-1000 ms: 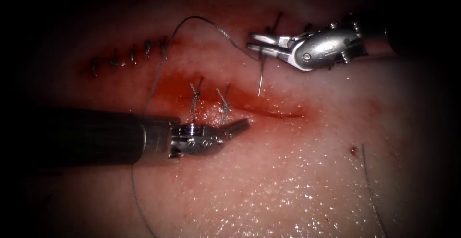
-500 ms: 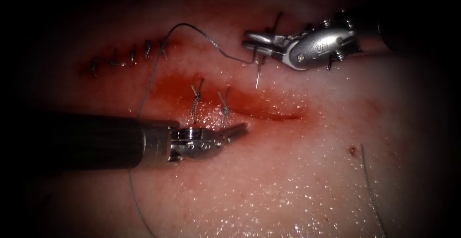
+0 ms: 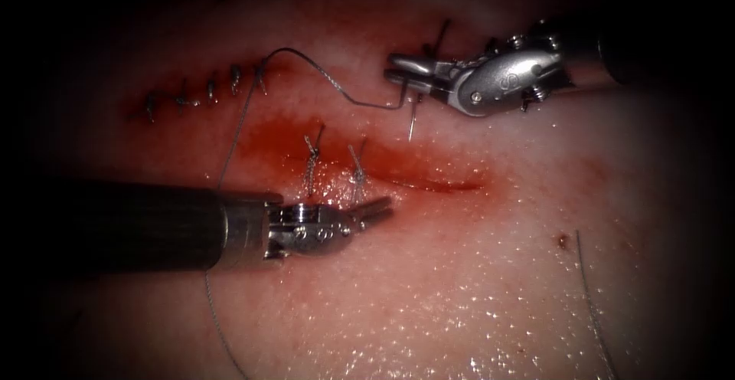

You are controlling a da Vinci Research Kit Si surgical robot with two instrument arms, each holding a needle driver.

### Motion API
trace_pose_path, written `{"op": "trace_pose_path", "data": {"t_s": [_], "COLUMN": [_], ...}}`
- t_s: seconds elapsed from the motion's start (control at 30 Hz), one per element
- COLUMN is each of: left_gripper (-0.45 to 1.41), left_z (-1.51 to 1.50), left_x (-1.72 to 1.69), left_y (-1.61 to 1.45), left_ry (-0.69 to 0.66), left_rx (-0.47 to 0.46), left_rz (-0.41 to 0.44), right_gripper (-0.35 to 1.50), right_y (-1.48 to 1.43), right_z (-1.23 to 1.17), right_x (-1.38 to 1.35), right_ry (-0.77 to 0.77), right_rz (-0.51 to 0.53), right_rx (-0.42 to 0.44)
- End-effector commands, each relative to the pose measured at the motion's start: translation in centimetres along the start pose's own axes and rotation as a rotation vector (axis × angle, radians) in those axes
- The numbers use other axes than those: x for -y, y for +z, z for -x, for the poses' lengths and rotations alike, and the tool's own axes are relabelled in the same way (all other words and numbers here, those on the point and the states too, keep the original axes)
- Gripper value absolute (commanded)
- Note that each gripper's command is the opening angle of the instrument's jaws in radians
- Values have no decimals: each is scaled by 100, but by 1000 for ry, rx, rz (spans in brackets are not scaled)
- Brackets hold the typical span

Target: Wound Closure

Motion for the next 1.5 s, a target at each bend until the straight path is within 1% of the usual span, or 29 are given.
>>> {"op": "trace_pose_path", "data": {"t_s": [0.03,0.23,0.27,0.47,0.67,0.77,0.87,1.03,1.17,1.37,1.5], "left_gripper": [10,10,10,10,10,10,10,10,9,7,5], "left_z": [1,0,0,0,0,0,1,0,-1,0,4], "left_x": [-7,-6,-6,-6,-5,-4,-4,-4,-4,-10,-14], "left_y": [5,4,4,3,3,2,2,3,7,14,18], "left_ry": [-2,-3,-3,-3,-3,-3,-3,-3,-16,-12,-5], "left_rx": [0,-1,-1,-2,-2,-3,-3,-3,0,-1,11], "left_rz": [4,6,6,7,7,8,9,8,3,0,10], "right_gripper": [-35,-35,-35,-35,-35,-35,-35,-35,-35,-35,-35], "right_y": [5,4,3,0,-5,-10,-14,-17,-19,-18,-18], "right_z": [4,4,3,-1,-1,-3,-4,1,4,3,2], "right_x": [11,16,21,35,46,59,74,84,90,85,70], "right_ry": [-8,-54,-86,-170,-231,-268,-285,-302,-262,-174,-97], "right_rz": [-3,-5,-5,-2,7,9,-11,-18,-16,-6,32], "right_rx": [-4,-3,-8,-10,-2,0,4,10,17,35,32]}}
